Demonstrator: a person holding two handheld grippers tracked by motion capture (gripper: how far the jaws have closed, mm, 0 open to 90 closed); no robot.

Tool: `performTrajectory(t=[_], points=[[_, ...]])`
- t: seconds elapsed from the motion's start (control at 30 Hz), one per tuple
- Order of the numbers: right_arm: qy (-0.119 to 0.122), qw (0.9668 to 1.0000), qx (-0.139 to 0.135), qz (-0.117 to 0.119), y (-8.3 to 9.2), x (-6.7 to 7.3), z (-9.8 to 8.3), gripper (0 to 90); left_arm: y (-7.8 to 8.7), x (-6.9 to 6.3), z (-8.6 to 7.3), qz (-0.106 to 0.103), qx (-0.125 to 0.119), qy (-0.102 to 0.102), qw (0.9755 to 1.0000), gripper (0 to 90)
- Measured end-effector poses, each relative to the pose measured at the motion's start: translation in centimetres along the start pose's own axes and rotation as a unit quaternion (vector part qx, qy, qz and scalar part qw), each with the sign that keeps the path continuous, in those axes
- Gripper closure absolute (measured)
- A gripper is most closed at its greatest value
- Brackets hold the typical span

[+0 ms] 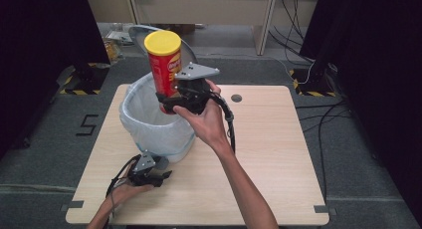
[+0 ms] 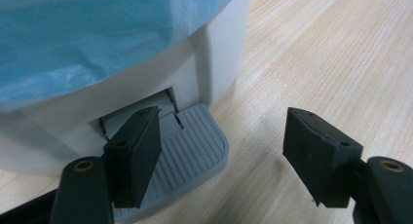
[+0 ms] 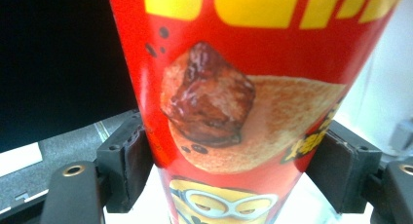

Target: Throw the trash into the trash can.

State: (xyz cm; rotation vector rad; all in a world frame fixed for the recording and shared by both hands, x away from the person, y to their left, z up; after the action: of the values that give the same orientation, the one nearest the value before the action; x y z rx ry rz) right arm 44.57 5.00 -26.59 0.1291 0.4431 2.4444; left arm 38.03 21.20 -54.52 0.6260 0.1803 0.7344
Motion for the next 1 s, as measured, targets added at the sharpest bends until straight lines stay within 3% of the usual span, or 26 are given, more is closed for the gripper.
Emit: performTrajectory(t=[0.6, 1.0], points=[[0.018, 0.9987, 0.046, 0.013, -3.6, 0.9, -1.2, 24.5, 0.0, 0.0, 0.0, -0.001, -0.001, 0.000, 1.0000, 29.6], [0.013, 0.9972, 0.069, 0.025, -4.8, 1.4, -2.8, 24.5, 0.0, 0.0, 0.0, -0.001, -0.002, 0.001, 1.0000, 29.6]])
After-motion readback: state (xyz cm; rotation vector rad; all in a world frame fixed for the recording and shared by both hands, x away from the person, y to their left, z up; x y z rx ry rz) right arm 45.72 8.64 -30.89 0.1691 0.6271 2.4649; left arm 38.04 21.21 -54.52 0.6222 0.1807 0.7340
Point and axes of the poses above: each handheld gripper's, and its own axes: y roughly backward along the jaws, z roughly out of its top, x roughly to its left, the point moved 4 cm from there along -y, roughly forward along the jaws, and after that the axes turned 1 degree about -y, right-handed, at the moved point
